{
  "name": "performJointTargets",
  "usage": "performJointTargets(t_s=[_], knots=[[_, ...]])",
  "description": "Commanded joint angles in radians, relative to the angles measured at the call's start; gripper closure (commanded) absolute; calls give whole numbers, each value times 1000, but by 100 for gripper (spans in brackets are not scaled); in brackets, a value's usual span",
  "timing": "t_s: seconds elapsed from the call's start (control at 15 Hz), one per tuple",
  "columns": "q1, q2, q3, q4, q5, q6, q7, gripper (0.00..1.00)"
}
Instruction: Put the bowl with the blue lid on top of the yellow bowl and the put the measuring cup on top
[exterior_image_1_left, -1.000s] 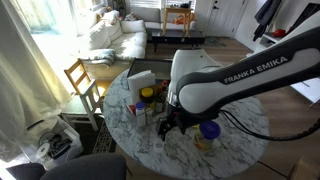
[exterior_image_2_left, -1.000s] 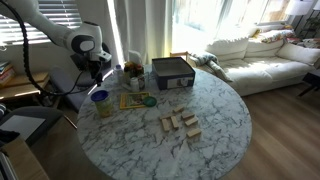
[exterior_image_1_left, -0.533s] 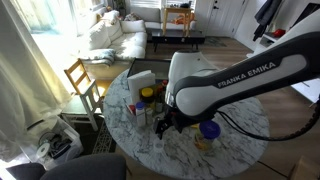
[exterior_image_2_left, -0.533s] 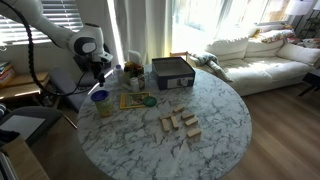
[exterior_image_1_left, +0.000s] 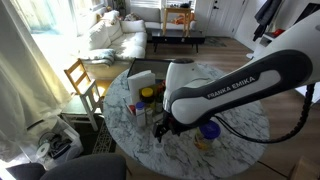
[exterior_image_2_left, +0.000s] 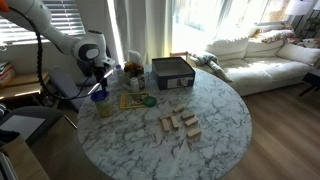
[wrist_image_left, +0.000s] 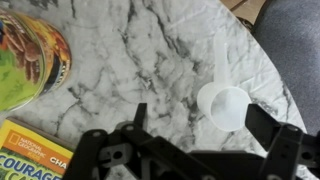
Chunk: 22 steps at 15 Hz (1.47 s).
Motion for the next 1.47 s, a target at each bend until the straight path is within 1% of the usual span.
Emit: performJointTargets(t_s=[0.0, 0.33, 0.53, 0.6, 0.67, 0.73, 0.8, 1.2, 1.27, 1.33, 1.4], knots=[[28, 42, -19, 25, -21, 35, 46, 0], [61, 76, -44, 42, -47, 69, 101, 0], [76, 88, -58, 50, -56, 75, 124, 6], [79, 91, -61, 53, -56, 75, 129, 12], [82, 95, -64, 57, -57, 75, 134, 29], [84, 97, -67, 60, -58, 74, 139, 34], [86, 99, -69, 62, -59, 73, 143, 44], [84, 104, -67, 74, -54, 57, 138, 90], [83, 104, -65, 76, -53, 57, 136, 96], [82, 105, -63, 78, -50, 54, 133, 100], [81, 106, -60, 81, -49, 51, 127, 100]])
